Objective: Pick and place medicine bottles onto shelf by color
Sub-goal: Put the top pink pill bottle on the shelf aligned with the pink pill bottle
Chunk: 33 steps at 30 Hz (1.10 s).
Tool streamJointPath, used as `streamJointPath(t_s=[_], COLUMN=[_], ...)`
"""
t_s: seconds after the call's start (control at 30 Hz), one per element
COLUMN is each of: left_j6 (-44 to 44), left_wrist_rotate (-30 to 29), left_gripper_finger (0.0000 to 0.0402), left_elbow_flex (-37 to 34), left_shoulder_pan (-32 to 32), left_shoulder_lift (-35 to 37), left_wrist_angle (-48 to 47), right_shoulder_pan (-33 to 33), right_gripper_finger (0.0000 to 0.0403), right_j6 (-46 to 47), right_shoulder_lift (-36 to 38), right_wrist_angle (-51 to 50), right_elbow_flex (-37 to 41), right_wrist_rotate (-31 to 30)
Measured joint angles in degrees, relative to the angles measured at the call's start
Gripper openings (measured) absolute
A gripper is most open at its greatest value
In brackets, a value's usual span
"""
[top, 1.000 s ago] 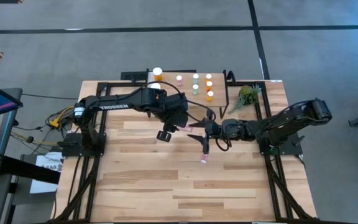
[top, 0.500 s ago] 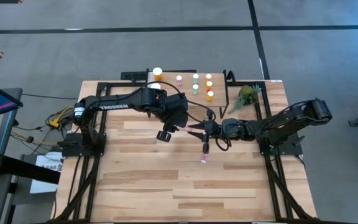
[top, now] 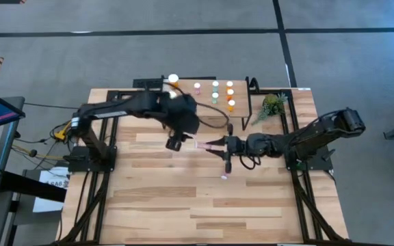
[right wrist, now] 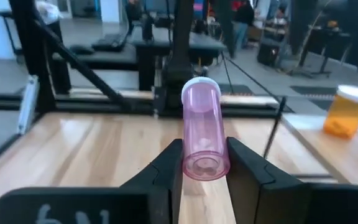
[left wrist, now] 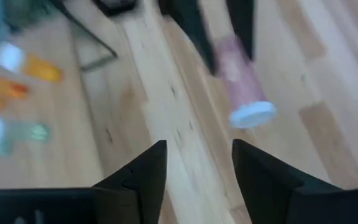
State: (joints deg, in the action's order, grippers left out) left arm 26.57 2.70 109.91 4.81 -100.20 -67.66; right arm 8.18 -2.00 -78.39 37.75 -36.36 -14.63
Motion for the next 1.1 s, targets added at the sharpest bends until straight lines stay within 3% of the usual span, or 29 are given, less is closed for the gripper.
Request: streamJointPath(t_s=[0.23, 0.47, 0.67, 0.9, 1.1], left_j6=[1.4, 3.8, -2.7, -5.4, -7.5], left_wrist_rotate=[10.1, 20.5, 17.6, 15.8, 16.3], left_gripper_finger=[0.0183, 0.0183, 0.0183, 0.0183, 0.0184], left_elbow_flex=[-2.2, -11.8, -25.4, -33.6, -34.5], left_shoulder_pan=[0.9, 0.9, 0.8, 0.7, 0.7], left_shoulder_lift=[8.5, 17.2, 22.1, 22.2, 22.2], left_wrist_angle=[6.7, 16.6, 39.4, 49.6, 52.1], right_shoulder_pan=[1.8, 4.8, 3.9, 3.3, 3.2], right_gripper_finger=[0.0112, 0.0110, 0.0112, 0.0113, 0.0113], right_j6=[-1.4, -5.4, -4.2, -4.0, -3.8], right_shoulder_lift=[0.0, 0.0, 0.0, 0.0, 0.0], right_wrist_angle=[6.5, 25.8, 31.9, 31.3, 31.2], right_elbow_flex=[0.0, 3.8, 6.9, 6.9, 6.9], right_wrist_rotate=[0.1, 2.8, 2.9, 2.9, 2.9])
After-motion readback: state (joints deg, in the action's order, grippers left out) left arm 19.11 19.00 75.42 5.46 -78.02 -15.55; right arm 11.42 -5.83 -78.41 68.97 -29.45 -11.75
